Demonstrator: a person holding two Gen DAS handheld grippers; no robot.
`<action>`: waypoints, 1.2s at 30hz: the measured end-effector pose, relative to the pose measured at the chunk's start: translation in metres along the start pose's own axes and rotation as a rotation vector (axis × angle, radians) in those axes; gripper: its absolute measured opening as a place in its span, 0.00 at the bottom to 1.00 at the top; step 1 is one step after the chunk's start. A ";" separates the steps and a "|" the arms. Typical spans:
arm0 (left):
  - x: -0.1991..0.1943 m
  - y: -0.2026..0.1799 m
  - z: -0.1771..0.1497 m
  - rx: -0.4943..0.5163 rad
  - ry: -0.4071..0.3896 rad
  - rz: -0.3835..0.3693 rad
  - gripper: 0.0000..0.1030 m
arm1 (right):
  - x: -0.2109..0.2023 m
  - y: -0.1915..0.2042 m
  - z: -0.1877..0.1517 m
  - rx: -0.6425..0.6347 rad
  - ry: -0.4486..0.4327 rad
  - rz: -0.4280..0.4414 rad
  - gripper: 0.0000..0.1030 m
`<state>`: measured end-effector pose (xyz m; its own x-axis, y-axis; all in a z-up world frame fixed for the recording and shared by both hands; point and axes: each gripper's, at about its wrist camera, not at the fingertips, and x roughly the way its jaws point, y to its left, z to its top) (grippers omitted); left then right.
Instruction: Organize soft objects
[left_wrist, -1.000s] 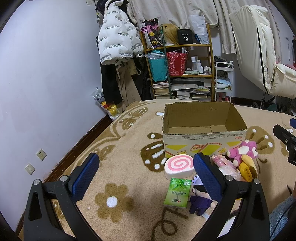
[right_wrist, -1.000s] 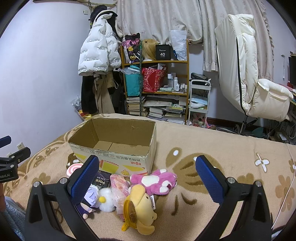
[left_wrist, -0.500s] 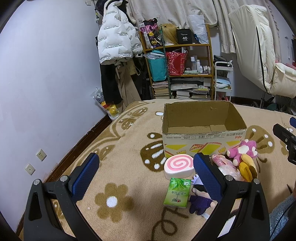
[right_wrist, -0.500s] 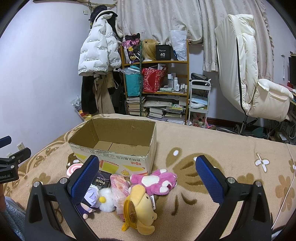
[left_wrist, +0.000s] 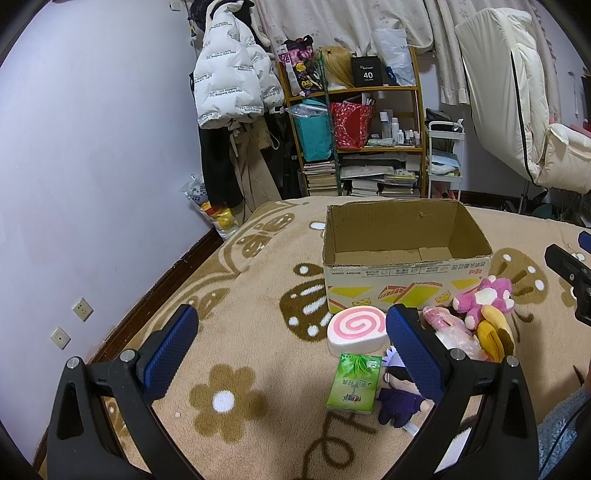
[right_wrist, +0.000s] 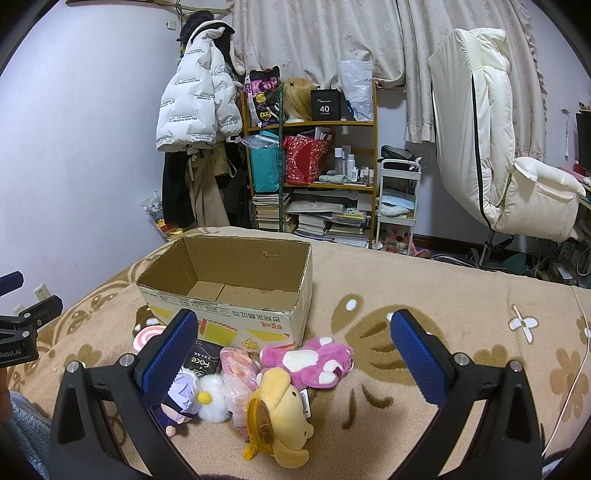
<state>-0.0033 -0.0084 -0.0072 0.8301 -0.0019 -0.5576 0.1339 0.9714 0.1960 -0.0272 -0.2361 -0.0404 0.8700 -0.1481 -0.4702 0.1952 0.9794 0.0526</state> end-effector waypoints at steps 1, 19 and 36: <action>0.000 0.000 0.001 0.000 0.000 0.001 0.98 | 0.000 0.000 0.000 0.000 0.000 0.000 1.00; 0.004 -0.002 -0.006 0.010 0.009 0.002 0.98 | -0.002 -0.001 0.001 0.000 0.001 0.000 1.00; 0.034 -0.010 0.009 0.048 0.118 0.008 0.98 | 0.018 -0.001 0.000 0.062 0.080 0.067 1.00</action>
<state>0.0284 -0.0204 -0.0207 0.7622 0.0370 -0.6463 0.1552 0.9588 0.2379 -0.0115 -0.2400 -0.0486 0.8436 -0.0687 -0.5326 0.1677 0.9759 0.1398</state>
